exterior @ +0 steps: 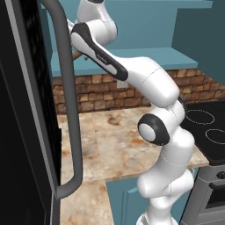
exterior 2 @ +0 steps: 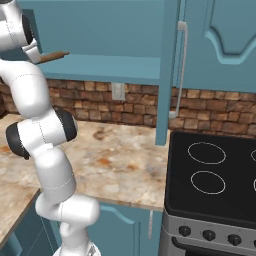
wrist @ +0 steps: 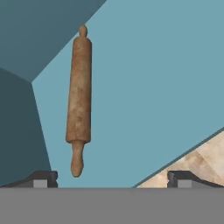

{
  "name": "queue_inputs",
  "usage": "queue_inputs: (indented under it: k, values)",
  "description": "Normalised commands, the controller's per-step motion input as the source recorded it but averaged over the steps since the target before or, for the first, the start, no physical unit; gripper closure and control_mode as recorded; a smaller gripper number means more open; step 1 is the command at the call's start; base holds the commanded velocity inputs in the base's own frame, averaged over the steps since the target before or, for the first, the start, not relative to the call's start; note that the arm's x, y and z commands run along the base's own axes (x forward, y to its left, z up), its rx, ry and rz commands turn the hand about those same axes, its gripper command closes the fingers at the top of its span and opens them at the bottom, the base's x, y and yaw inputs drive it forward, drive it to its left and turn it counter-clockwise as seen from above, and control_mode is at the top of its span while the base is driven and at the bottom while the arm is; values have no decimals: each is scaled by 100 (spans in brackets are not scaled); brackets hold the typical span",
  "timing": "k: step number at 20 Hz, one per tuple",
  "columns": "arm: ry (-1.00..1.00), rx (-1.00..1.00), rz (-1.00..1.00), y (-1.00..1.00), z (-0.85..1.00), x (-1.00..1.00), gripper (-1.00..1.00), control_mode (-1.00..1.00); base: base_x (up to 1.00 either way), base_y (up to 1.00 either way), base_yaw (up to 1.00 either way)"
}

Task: Open the cabinet, retrieve the rolling pin, and place it next to the meat on the cutting board to prepare for tenderizing.

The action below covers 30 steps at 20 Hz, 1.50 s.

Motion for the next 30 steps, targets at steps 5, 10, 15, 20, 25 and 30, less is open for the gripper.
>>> queue_inputs:
  k: [5,10,15,20,25,30]
  values:
    - [-10,0,1,0,-16,9,-100,-100,0,0,0]
    - [-3,0,0,0,-8,14,-100,-100,0,0,0]
    - [0,0,0,0,-12,18,-100,-100,0,0,0]
    - [0,0,0,0,-16,19,-100,-100,0,0,0]
    - [0,0,0,0,-19,17,-100,-100,0,0,0]
    - [0,0,1,0,-17,16,-100,-100,0,0,0]
